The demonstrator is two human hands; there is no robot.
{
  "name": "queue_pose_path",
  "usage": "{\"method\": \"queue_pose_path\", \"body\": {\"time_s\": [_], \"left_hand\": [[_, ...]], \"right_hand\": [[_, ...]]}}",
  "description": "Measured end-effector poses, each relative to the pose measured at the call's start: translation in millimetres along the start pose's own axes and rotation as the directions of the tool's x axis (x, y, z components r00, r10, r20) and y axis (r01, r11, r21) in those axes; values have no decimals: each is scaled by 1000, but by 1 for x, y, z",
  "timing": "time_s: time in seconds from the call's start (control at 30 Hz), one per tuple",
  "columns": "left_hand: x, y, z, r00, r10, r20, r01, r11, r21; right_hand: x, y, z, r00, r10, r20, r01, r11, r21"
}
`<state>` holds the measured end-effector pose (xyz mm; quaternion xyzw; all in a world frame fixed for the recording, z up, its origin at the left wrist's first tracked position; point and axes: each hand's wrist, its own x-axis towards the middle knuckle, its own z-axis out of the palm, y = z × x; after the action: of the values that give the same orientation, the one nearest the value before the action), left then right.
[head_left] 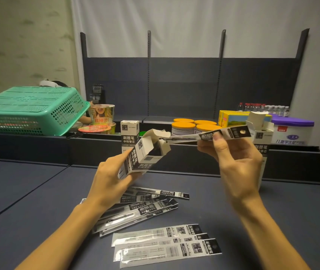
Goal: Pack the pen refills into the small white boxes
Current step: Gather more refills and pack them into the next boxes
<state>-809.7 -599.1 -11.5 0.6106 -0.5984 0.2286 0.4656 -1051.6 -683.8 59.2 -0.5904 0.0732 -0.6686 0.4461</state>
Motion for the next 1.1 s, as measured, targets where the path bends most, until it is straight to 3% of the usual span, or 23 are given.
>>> {"method": "queue_pose_path", "body": {"time_s": [0.27, 0.53, 0.87, 1.1], "left_hand": [[2, 11, -3, 998, -30, -54, 29, 999, -26], [-1, 1, -1, 999, -1, 40, 4, 997, -74], [-5, -10, 4, 996, -11, 90, 16, 998, -63], [-5, -10, 3, 996, 10, 92, -4, 997, -71]], "right_hand": [[-4, -4, 2, 998, -54, 34, 54, 999, 1], [-8, 1, 7, 992, -75, 101, 75, 997, -1], [-5, 2, 4, 993, -101, 64, 102, 995, -16], [-7, 16, 4, 980, -84, 182, 100, 992, -80]]}}
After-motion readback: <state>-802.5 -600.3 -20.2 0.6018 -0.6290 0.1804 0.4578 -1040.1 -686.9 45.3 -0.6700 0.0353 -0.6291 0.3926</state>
